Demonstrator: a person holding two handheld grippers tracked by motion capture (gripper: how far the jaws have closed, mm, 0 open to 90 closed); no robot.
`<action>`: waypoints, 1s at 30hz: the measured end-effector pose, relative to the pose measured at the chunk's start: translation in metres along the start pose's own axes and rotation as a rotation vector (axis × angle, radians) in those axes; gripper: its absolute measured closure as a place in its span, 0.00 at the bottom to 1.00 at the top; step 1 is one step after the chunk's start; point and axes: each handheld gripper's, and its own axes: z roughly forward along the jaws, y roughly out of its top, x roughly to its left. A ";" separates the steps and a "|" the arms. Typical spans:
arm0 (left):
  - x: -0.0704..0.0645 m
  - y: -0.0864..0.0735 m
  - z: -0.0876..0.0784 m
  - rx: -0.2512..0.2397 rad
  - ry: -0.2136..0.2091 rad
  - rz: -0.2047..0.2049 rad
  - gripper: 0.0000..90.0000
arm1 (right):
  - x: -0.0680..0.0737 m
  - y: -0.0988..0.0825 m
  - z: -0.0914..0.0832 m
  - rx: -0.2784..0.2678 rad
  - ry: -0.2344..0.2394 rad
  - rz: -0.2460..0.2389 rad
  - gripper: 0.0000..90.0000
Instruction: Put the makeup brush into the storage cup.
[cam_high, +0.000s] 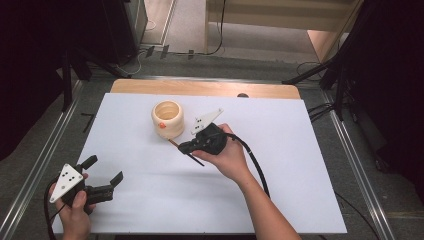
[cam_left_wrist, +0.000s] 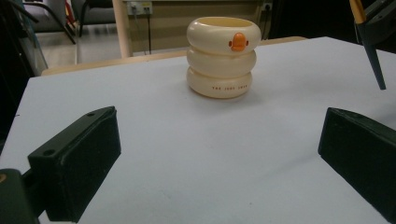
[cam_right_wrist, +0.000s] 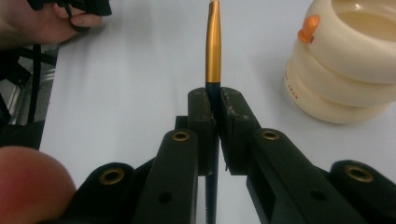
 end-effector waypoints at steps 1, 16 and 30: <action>0.000 0.000 0.000 0.000 0.000 0.000 0.00 | 0.000 0.000 0.000 -0.006 0.003 0.005 0.94; 0.000 0.000 0.000 -0.001 -0.001 0.000 0.00 | -0.005 0.001 -0.006 -0.118 -0.001 0.032 0.94; 0.000 0.000 0.000 -0.001 -0.002 0.004 0.00 | -0.006 0.003 -0.008 -0.190 -0.021 0.037 0.94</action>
